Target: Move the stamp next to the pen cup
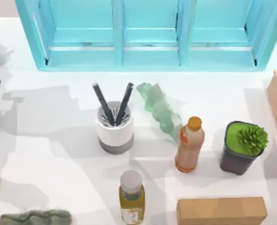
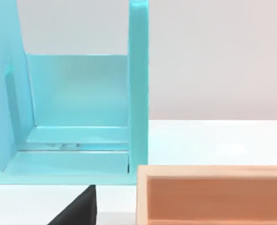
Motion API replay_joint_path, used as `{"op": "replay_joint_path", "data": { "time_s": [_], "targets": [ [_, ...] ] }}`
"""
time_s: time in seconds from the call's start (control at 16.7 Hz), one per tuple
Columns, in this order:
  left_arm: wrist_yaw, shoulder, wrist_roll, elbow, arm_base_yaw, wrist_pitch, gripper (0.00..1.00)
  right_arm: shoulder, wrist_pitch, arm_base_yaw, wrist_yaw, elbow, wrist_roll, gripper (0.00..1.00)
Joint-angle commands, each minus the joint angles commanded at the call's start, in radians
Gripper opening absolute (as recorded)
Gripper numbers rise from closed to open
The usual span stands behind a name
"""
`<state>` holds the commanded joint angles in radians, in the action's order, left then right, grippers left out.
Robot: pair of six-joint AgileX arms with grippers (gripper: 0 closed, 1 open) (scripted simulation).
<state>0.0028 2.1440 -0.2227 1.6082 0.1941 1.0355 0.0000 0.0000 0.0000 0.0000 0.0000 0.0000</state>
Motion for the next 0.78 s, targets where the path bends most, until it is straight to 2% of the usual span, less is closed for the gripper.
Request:
{"op": "replay_joint_path", "data": {
  "time_s": [0.06,0.12,0.78],
  "targets": [
    [0.000,0.000,0.000,0.000,0.000,0.000,0.02,0.000,0.000,0.000,0.000,0.000,0.000,1.00],
    [0.000,0.000,0.000,0.000,0.000,0.000,0.00,0.000,0.000,0.000,0.000,0.000,0.000,1.00],
    [0.000,0.000,0.028,0.038,-0.031,0.038,0.00,0.000,0.000,0.000,0.000,0.000,0.000,1.00]
  ]
}}
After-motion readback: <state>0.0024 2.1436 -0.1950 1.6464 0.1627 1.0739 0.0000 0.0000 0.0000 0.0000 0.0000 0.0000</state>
